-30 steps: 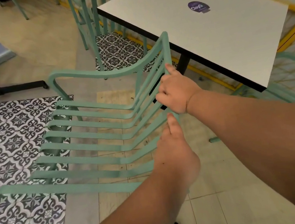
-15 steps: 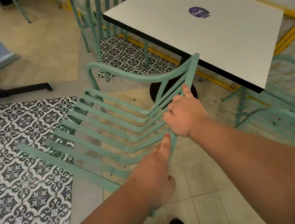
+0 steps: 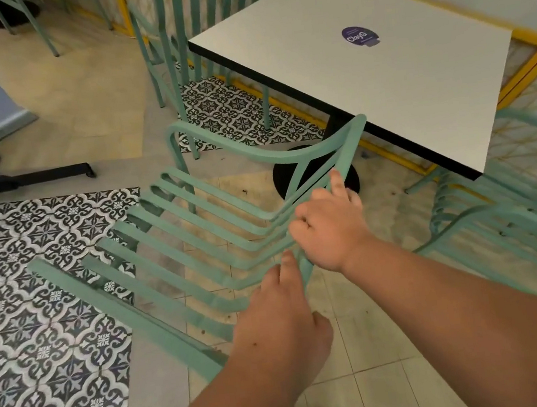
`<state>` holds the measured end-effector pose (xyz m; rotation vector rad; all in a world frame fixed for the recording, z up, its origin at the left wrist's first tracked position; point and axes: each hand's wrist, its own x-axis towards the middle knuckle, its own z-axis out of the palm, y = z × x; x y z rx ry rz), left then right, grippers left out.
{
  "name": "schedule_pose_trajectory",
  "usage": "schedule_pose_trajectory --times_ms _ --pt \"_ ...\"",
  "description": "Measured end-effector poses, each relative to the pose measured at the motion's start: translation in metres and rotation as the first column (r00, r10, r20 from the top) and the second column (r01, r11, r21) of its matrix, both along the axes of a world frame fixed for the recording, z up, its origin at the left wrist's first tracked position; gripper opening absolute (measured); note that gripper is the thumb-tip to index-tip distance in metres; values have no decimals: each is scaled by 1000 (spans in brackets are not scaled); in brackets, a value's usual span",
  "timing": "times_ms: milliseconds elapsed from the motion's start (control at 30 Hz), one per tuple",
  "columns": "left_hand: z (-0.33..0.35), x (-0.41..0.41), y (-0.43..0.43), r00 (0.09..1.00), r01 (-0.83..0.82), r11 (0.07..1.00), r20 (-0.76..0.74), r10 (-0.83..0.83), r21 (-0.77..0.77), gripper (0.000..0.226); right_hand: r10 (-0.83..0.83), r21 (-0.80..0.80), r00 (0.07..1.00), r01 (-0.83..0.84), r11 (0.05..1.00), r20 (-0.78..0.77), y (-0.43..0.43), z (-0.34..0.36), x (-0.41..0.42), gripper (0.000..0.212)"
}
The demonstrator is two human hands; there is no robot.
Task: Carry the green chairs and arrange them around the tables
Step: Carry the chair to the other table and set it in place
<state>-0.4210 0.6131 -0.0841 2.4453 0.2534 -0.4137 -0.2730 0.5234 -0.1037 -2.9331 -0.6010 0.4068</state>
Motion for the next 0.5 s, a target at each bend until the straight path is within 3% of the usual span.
schedule_pose_trajectory --times_ms 200,400,500 --pt "-15 31 -14 995 -75 994 -60 80 77 53 224 35 971 -228 973 80 -22 5 46 47" --pt "-22 32 -15 995 -98 990 -2 99 103 40 401 -340 915 -362 868 47 -24 17 130 57" --pt "-20 31 -15 994 -106 990 5 106 97 41 496 -432 864 -415 801 91 -20 12 140 58"
